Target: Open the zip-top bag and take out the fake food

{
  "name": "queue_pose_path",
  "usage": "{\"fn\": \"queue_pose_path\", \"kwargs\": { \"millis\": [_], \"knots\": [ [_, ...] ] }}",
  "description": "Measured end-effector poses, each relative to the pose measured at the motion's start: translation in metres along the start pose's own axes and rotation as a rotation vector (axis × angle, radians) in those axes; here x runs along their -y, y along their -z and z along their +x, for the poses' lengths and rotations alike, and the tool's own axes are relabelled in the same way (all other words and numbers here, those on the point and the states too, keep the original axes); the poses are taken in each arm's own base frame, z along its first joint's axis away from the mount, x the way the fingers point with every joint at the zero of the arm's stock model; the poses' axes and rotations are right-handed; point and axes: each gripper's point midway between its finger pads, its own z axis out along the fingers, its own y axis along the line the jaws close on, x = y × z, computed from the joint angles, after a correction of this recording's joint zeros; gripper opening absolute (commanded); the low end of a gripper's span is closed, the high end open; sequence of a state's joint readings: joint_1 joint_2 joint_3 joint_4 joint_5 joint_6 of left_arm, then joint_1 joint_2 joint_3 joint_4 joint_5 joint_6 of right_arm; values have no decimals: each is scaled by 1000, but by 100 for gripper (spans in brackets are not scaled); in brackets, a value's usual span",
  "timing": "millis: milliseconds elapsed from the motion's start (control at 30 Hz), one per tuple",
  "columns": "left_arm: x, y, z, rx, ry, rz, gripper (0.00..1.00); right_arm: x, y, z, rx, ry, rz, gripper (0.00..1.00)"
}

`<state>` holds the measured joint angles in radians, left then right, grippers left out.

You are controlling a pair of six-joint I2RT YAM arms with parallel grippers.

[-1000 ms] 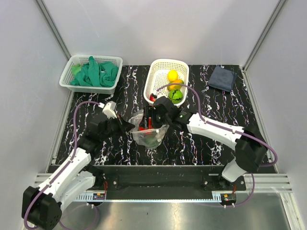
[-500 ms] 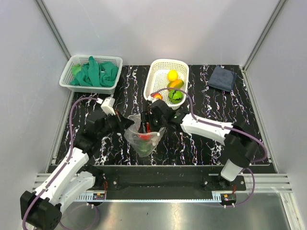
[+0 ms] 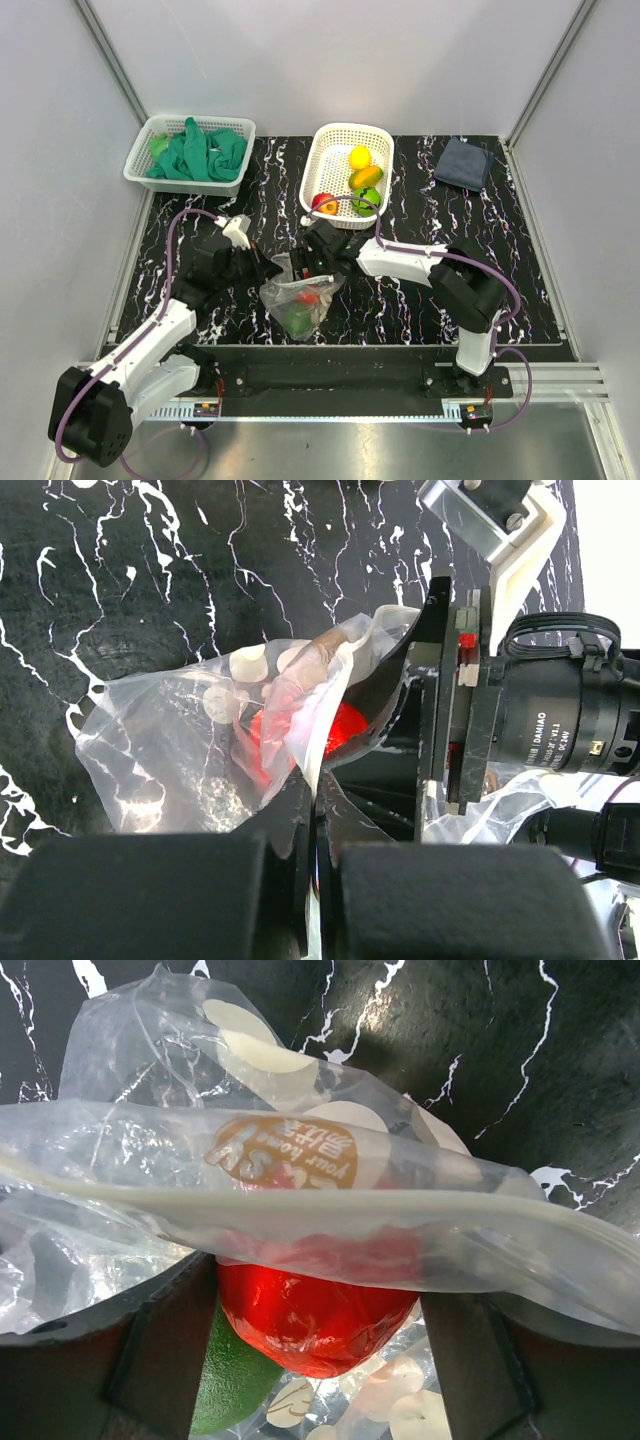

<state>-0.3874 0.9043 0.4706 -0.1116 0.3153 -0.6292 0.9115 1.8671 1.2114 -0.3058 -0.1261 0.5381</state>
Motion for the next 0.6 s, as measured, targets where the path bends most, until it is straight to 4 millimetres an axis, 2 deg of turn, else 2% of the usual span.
{"fn": "queue_pose_path", "kwargs": {
  "millis": [133, 367, 467, 500, 533, 600],
  "knots": [
    [0, 0, 0, 1, -1, 1, 0, -2, 2, 5, -21, 10, -18, 96],
    [0, 0, 0, 0, 0, 1, 0, -4, 9, 15, -48, 16, -49, 94],
    [0, 0, 0, 1, 0, 1, 0, -4, 9, 15, -47, 21, -49, 79],
    [0, 0, 0, 1, -1, 1, 0, -4, 10, 15, -49, 24, -48, 71],
    [0, 0, 0, 1, -1, 1, 0, -3, 10, 16, -51, 27, -46, 50],
    [0, 0, 0, 1, -1, 1, 0, -2, 10, 17, -56, 34, -42, 42]
  ]
}}
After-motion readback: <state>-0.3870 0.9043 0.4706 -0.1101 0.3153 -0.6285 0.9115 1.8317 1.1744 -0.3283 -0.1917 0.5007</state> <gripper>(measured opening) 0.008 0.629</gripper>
